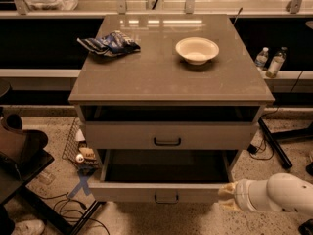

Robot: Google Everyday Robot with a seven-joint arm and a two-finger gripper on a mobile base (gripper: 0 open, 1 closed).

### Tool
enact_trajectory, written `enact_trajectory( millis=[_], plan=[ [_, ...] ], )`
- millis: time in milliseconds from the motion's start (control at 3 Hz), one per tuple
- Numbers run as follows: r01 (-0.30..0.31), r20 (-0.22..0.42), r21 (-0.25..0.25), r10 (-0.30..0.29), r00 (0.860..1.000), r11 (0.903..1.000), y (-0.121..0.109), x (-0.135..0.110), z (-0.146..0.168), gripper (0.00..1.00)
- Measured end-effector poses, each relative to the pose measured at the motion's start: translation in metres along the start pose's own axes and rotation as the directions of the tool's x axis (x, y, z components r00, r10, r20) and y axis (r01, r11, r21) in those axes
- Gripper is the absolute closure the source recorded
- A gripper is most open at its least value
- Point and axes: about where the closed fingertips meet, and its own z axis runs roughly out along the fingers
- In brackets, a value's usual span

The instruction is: Open middle drawer

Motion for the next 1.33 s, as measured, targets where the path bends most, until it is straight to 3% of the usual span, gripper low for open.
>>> enact_trajectory(
  millis=[333, 667, 1333],
  plan=[
    [0.081, 0.025, 0.033, -0.082, 0.996, 0.9962, -0.026, -0.021, 0.005, 0.05],
    [0.087, 0.027, 0.035, -0.088, 0.996, 0.9956, -0.027, -0.023, 0.006, 0.0],
    [0.08, -0.031, -0.02, -0.081, 0.996, 0.9966, -0.025, -0.018, 0.043, 0.0]
  ],
)
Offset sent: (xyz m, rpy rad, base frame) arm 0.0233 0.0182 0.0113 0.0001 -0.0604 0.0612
